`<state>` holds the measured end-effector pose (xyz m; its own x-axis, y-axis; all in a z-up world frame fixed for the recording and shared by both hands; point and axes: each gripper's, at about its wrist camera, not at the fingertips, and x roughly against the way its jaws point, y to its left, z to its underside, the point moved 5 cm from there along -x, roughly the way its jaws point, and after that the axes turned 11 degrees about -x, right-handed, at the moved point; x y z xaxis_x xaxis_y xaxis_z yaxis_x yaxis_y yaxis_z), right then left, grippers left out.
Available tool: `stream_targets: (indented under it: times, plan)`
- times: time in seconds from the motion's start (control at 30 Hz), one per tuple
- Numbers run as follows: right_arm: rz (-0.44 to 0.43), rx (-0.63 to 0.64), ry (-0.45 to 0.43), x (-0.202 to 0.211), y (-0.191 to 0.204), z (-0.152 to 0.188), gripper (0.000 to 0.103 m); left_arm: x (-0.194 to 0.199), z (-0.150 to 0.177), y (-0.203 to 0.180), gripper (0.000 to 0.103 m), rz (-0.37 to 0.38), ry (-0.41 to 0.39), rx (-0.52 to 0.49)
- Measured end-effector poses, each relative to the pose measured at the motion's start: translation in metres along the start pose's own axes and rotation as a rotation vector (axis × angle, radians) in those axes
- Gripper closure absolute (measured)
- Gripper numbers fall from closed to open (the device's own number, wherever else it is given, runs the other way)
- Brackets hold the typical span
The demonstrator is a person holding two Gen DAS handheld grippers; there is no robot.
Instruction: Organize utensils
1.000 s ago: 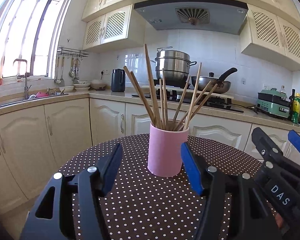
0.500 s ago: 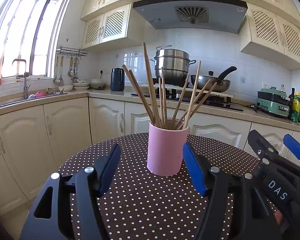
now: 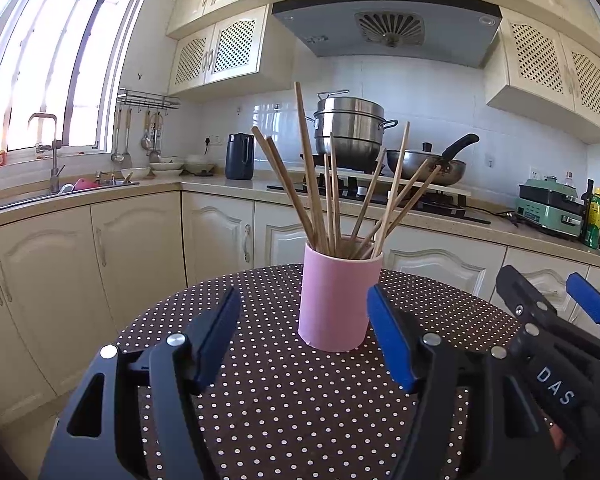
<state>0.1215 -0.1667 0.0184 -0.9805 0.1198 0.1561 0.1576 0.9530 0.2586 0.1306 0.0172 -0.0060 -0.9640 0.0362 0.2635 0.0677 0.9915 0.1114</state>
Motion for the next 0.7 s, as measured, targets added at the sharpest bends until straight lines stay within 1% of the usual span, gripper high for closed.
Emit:
stream_targets:
  times: [0.7]
  plan:
    - [0.006,0.005,0.011,-0.0026,-0.0004,0.0016,0.009,-0.0004,0.0009,0.0035,0.035,0.000,0.002,0.009]
